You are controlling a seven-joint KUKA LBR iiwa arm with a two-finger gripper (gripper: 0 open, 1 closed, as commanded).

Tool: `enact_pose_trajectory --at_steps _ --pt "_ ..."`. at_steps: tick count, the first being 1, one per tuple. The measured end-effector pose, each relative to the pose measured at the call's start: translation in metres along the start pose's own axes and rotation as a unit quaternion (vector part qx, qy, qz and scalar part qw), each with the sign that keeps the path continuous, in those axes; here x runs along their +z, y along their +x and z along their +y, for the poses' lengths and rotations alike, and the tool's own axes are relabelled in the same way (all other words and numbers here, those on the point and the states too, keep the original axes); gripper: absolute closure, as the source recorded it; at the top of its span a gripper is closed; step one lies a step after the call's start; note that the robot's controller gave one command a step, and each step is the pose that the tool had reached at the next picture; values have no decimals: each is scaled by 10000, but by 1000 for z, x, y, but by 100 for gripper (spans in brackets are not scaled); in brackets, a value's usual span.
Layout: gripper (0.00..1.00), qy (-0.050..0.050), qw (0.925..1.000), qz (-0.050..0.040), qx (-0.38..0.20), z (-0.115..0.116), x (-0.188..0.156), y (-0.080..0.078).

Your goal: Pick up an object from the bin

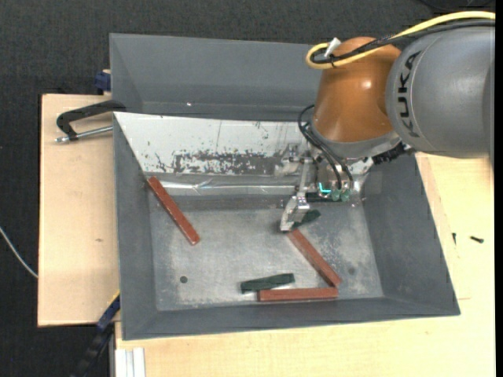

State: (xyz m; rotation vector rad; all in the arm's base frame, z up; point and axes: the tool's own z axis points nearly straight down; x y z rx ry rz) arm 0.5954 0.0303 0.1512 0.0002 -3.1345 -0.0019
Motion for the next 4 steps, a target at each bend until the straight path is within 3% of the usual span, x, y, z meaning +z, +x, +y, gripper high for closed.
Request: enact_pose_trajectory --at_steps 1,2,3,4 --pt "0 -1 10000 -42 3 0 -5 -2" --pt "0 2 9992 -65 -387 -40 48 17" --pt "100 6 9989 -46 -459 -50 60 21" --pt "100 6 9989 -46 -458 -50 60 21"
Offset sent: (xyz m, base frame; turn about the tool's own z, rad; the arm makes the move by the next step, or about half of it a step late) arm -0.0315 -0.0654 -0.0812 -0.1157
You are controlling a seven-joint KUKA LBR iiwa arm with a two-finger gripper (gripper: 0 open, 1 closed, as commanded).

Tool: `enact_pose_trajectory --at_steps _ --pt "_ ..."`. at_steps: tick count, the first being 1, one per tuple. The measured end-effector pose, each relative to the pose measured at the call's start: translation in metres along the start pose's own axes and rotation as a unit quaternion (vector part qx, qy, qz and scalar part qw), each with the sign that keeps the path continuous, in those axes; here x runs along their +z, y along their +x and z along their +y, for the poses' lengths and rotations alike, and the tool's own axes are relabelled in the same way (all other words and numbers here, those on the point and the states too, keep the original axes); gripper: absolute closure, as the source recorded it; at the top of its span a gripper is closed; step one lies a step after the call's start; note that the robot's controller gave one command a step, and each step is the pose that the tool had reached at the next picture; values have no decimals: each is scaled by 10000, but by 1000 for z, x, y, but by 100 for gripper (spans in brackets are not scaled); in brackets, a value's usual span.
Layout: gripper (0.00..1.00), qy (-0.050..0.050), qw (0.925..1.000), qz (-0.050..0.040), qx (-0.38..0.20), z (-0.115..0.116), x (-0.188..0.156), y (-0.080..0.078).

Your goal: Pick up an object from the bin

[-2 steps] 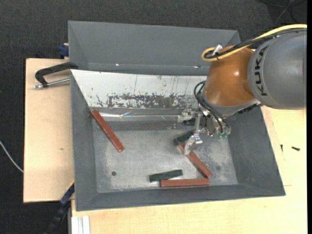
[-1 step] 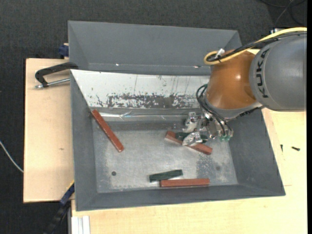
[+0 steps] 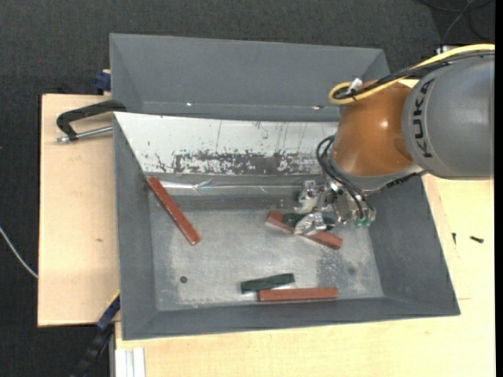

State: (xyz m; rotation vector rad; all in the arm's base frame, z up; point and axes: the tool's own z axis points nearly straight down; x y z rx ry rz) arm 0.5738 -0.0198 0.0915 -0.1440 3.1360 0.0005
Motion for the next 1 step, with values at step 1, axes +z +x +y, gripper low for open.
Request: enact_pose_trajectory --at_steps 1 --pt "100 7 9995 -54 -298 9 -183 11"
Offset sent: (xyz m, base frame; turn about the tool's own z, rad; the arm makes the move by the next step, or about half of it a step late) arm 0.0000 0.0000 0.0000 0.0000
